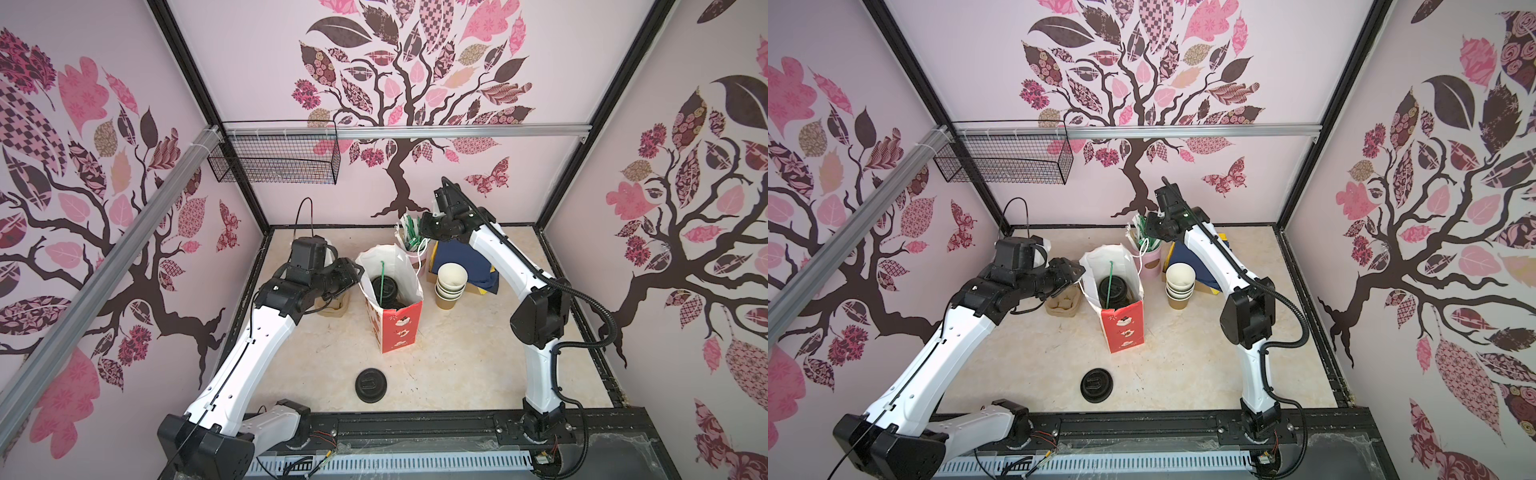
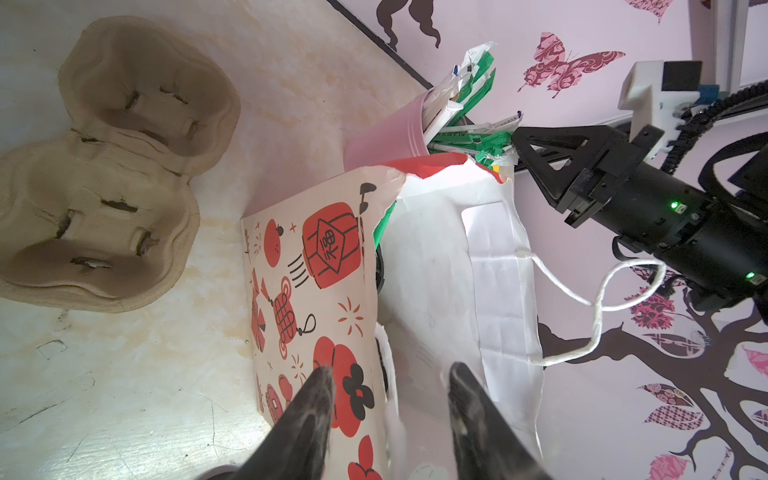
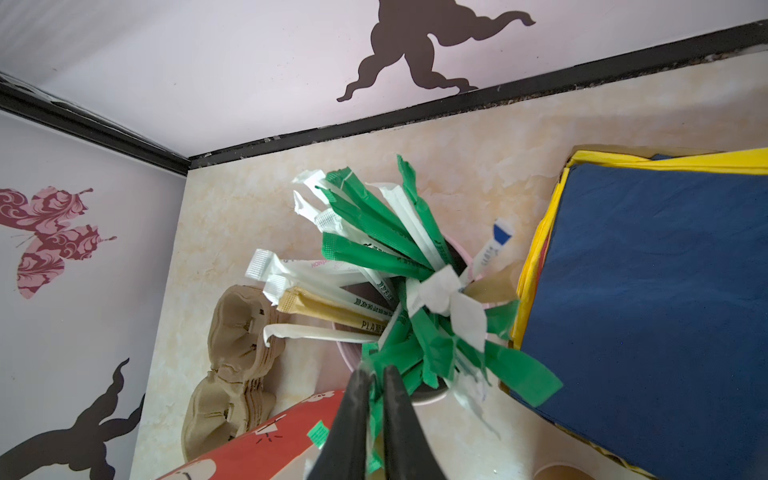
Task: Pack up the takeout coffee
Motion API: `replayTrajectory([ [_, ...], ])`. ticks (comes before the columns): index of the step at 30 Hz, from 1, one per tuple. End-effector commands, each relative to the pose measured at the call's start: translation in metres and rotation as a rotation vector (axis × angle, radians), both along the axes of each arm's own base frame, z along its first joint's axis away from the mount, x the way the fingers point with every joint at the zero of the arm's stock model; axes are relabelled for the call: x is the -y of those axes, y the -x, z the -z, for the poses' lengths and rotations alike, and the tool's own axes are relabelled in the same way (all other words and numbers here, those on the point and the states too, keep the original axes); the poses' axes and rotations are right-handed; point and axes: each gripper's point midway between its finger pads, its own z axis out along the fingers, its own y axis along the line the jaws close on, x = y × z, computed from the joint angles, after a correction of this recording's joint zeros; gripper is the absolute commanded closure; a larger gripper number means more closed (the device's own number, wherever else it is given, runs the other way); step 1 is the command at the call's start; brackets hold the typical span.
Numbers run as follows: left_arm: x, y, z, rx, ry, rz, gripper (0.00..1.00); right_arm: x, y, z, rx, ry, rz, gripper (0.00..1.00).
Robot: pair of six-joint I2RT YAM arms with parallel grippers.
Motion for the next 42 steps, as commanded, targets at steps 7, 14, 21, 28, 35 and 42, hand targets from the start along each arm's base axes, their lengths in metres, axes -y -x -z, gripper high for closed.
replayTrajectory([
  [7,-0.001,0.0,-0.01,0.034,-0.002,0.007,0.52,-0.002,-0.006,0.018,-0.029,0.017,-0.001,1.0],
  [14,-0.004,-0.001,-0.014,0.05,-0.013,-0.002,0.52,-0.002,-0.003,-0.03,0.051,-0.027,-0.004,1.0],
  [21,-0.026,-0.003,-0.047,0.203,-0.131,-0.049,0.42,0.005,0.018,-0.087,0.144,-0.064,-0.032,1.0],
  [28,-0.015,-0.018,-0.099,0.446,-0.193,0.057,0.39,0.014,0.038,-0.131,0.226,-0.08,-0.05,1.0],
  [35,0.031,-0.031,-0.139,0.682,-0.192,0.295,0.39,0.023,0.063,-0.19,0.341,-0.129,-0.073,1.0],
  [42,0.041,-0.047,-0.138,0.707,-0.232,0.28,0.39,0.038,0.088,-0.254,0.478,-0.142,-0.078,1.0],
])
